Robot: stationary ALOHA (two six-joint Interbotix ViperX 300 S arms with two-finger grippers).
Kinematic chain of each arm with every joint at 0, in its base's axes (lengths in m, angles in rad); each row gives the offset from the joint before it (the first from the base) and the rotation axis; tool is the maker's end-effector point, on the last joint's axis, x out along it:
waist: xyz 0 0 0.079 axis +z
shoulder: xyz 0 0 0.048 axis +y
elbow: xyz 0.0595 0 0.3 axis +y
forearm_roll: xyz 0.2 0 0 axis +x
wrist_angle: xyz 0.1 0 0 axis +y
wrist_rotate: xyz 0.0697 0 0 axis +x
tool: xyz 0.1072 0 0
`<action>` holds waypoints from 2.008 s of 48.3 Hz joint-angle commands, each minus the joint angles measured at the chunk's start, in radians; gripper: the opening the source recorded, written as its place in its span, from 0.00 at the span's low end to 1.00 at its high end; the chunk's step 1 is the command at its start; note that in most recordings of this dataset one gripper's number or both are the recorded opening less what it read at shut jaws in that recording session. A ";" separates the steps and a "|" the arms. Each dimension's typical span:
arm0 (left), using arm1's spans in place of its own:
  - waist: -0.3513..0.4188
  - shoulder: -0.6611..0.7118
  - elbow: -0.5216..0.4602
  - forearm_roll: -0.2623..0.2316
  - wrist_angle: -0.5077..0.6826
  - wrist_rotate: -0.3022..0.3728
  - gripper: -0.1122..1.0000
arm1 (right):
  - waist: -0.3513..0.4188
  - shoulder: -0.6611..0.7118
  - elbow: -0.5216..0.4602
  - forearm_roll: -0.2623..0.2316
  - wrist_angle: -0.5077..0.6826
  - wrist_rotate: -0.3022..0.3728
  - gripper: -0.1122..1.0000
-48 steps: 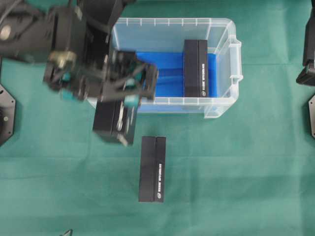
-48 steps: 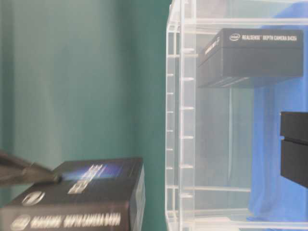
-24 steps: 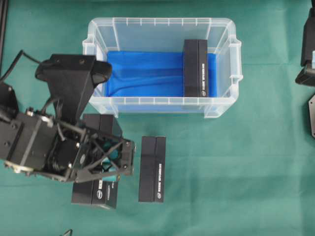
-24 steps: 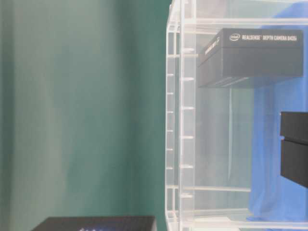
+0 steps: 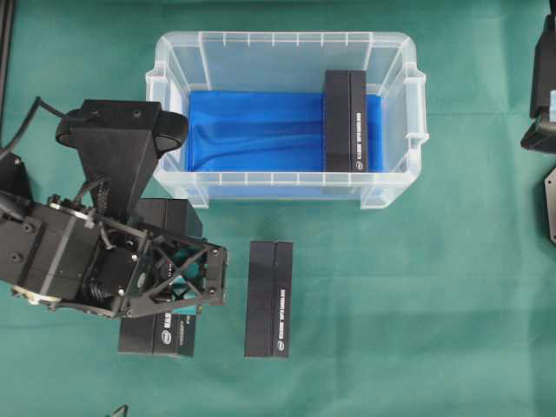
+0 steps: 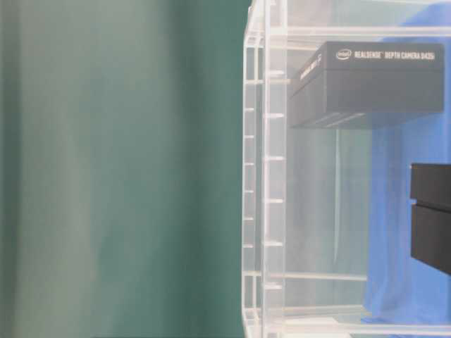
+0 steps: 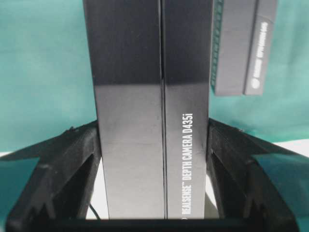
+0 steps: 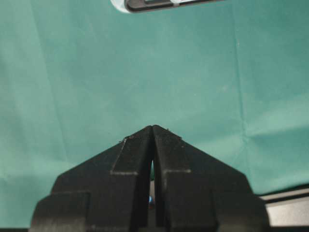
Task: Take the box out of the case with the left arm.
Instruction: 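Carry the box forward and lower it onto the table left of the first box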
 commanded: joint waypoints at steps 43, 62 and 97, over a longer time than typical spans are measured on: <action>-0.005 -0.021 0.469 -0.002 -0.512 -0.052 0.65 | 0.000 0.005 -0.014 -0.003 -0.006 0.000 0.10; -0.021 0.041 0.545 -0.015 -0.684 -0.043 0.65 | 0.000 0.005 -0.014 -0.003 -0.006 0.000 0.10; -0.031 0.040 0.538 -0.015 -0.695 -0.043 0.94 | 0.000 0.005 -0.014 -0.003 -0.006 0.000 0.10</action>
